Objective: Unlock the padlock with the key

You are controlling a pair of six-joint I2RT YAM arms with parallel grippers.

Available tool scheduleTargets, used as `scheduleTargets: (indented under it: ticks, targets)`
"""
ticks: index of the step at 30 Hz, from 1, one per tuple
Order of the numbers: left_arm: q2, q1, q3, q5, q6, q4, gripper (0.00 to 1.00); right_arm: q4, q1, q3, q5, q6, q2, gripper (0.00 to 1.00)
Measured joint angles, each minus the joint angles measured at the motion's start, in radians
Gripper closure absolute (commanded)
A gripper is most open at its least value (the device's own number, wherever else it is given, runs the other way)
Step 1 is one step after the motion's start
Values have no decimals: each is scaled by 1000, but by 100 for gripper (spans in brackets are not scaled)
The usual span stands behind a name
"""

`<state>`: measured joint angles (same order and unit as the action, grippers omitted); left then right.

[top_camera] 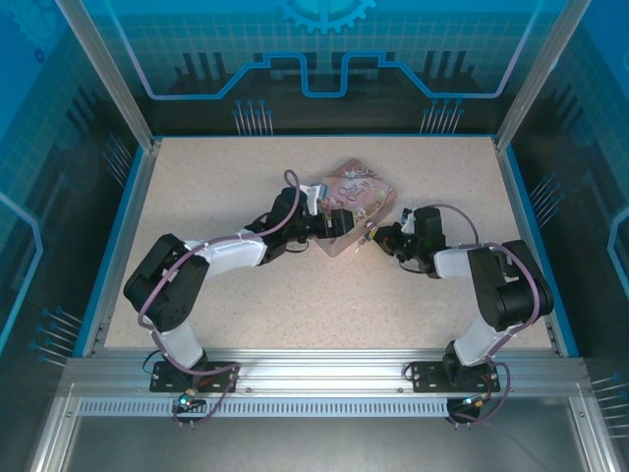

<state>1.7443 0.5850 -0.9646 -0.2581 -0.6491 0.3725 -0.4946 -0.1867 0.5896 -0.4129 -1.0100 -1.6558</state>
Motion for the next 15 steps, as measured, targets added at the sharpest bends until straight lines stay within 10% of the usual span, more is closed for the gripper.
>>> scheduleTargets:
  ticks: [15]
  targets:
    - [-33, -2, -1, 3, 0, -50, 7, 93, 148, -21, 86, 62, 173, 100]
